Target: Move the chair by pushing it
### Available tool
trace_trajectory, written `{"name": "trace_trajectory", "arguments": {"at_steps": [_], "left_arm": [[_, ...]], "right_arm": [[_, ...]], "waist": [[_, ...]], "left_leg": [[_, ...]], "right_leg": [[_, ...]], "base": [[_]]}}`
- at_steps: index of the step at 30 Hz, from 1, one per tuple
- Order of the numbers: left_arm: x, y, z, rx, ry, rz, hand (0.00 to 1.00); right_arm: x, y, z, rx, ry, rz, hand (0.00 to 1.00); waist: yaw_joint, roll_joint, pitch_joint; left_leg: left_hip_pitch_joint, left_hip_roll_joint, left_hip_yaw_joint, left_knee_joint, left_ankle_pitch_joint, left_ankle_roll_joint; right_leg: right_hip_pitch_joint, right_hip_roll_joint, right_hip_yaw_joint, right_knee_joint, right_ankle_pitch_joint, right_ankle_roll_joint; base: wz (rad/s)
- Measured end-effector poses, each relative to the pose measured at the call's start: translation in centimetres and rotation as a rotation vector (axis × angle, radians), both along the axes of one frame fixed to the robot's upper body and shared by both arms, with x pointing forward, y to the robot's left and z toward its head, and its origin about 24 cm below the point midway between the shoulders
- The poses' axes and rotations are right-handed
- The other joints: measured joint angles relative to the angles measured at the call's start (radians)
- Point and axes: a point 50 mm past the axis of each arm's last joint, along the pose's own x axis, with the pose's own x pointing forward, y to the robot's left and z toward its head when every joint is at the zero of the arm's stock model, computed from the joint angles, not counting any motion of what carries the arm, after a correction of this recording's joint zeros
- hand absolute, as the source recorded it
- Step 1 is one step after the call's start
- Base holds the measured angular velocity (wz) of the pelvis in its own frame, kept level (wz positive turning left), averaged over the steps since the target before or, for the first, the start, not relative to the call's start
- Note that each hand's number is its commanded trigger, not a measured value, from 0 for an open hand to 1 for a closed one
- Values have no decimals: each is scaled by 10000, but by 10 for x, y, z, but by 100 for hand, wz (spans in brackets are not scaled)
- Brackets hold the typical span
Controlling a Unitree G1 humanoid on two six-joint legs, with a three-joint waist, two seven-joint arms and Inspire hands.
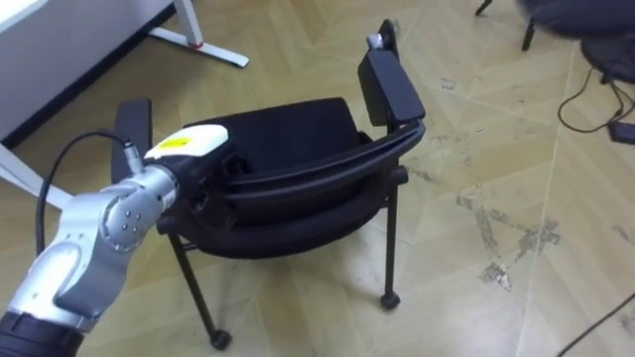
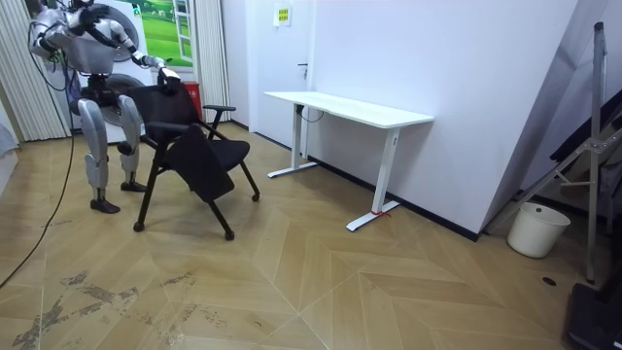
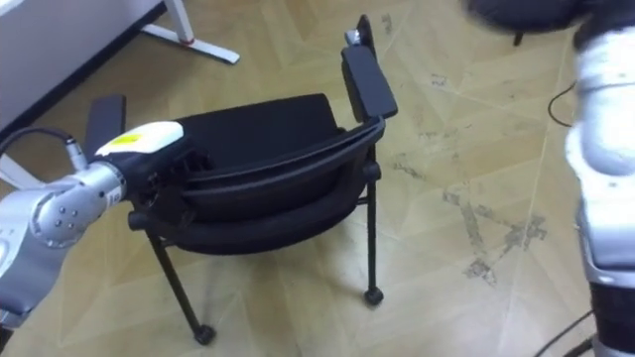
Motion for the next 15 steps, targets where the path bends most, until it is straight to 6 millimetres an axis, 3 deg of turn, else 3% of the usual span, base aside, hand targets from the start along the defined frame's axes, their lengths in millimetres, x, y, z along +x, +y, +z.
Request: {"name": "trace_trajectory", "arguments": {"at_steps": [2, 7, 15], "left_arm": [[0, -1, 1, 101, 46, -175, 100], [0, -3, 1, 167, 234, -420, 100], [1, -6, 3, 191, 125, -756, 100]], "right_arm": [[3, 11, -3, -804, 679, 767, 0], [5, 22, -10, -2258, 1993, 1867, 0], [8, 38, -24, -3861, 3578, 2968, 0]], "waist": [[-3, -118, -26], [253, -140, -16], [388, -242, 44]], "left_leg": [[36, 10, -140, 6, -3, -5], [216, 25, -222, 4, -3, -5], [356, 34, -475, -157, -3, -5]], "right_leg": [[200, 2, -214, -227, 57, -13], [362, 16, -253, -241, 58, -15], [507, 10, -678, -259, 58, -16]], "base": [[13], [-1], [6]]}}
